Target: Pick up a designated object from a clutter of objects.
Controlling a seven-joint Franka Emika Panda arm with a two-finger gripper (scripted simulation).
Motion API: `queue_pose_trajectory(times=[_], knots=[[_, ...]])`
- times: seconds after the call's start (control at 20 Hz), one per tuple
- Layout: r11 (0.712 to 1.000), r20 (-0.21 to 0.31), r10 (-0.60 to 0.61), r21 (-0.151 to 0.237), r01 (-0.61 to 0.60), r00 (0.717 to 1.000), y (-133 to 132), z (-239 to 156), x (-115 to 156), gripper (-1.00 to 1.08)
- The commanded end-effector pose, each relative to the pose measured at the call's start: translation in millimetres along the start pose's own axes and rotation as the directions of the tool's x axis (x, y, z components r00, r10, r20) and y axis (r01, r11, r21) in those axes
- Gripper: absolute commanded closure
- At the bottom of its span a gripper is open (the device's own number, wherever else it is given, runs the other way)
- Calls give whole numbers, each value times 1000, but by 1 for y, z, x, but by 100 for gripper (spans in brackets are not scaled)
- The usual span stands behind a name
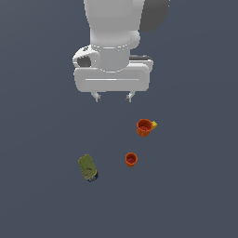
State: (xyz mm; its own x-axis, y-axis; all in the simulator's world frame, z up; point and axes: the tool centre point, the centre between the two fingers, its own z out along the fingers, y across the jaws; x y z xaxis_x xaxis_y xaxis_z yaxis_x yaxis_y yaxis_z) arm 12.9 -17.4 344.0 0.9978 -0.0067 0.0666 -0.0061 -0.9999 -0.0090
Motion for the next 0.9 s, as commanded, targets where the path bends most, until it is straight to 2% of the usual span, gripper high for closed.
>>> queue_pose_trajectory(times=[0.0,0.85], knots=[[1000,0,0,0,0,1000,0,0,0,-92],[1000,-8,-18,14,18,1000,9,1,4,-92]])
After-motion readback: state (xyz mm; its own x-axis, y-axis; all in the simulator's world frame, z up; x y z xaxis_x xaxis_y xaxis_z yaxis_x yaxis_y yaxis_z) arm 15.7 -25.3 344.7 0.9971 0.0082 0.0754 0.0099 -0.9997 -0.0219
